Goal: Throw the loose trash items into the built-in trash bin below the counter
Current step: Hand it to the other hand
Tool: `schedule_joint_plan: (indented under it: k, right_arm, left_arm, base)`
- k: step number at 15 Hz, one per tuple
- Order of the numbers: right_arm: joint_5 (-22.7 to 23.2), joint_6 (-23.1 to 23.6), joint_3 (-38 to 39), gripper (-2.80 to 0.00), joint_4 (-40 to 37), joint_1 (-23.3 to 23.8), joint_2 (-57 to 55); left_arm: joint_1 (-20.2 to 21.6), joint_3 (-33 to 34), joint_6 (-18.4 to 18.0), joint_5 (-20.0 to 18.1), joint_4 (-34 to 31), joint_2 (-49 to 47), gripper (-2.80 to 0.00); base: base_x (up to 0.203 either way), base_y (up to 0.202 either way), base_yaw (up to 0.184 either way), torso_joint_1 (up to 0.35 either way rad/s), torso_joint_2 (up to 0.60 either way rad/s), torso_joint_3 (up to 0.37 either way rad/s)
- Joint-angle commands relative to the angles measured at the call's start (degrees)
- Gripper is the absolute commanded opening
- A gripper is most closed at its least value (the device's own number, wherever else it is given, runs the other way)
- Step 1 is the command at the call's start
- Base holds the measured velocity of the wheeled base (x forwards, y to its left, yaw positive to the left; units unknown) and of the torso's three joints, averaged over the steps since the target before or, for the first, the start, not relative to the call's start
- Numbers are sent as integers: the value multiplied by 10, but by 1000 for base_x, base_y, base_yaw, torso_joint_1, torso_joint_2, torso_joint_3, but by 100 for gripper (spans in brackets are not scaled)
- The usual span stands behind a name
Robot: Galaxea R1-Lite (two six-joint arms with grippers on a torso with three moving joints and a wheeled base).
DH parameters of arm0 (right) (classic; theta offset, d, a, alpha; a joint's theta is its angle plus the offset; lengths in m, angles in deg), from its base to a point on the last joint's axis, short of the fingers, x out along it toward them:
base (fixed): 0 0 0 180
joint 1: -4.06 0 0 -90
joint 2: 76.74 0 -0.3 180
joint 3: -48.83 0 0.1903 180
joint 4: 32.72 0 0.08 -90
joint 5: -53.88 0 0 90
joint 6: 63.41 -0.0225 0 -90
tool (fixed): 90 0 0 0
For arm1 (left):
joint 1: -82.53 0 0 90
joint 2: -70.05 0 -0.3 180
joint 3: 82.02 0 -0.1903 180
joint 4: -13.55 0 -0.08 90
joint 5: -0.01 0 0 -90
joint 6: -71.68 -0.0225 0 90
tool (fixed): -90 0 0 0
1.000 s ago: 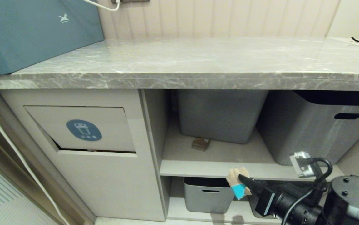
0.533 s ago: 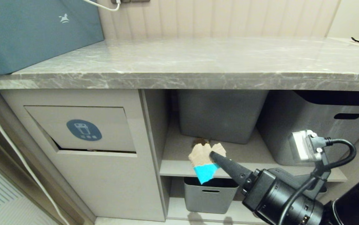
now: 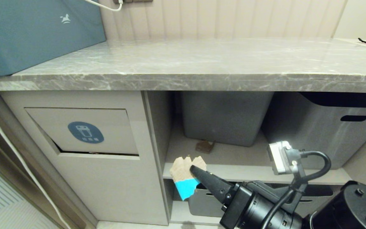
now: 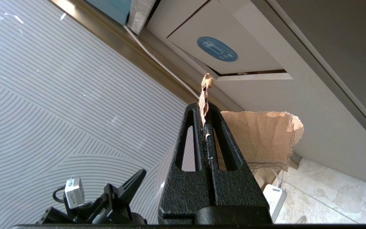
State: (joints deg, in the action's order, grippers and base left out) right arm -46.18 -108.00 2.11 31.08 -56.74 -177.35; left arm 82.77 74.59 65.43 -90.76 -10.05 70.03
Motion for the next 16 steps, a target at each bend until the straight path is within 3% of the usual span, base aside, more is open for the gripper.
schedule_joint_plan:
  k: [1,3,5,10,12,13,16]
  right_arm:
    - [-1,-2,-1,-280,5,0,5]
    - [-1,-1,1,-280,5,0,10]
    - [-1,-2,9,-280,5,3,10]
    - [-1,-4,7,-280,5,39,18]
    - [2,0,0,-280,5,55,29]
    - [3,-1,-4,-280,5,65,33]
    - [8,-6,2,-280,5,67,50]
  left_arm:
    - [0,-1,2,-7,-1,0,-280]
    - [0,-13,2,-22,10,-2,-280]
    - [-2,-73,20,-42,13,-28,-280]
    - [-12,-313,164,-193,15,-334,-280]
    - [-26,-391,205,-256,17,-450,-280]
    - [-46,-425,219,-279,18,-497,-280]
    - [-194,-475,261,-310,19,-561,-280]
  base:
    - [0,0,0,0,0,0]
    - [0,0,0,0,0,0]
    - [0,0,0,0,0,0]
    - [0,0,0,0,0,0]
    - [0,0,0,0,0,0]
    - [0,0,0,0,0,0]
    - [0,0,0,0,0,0]
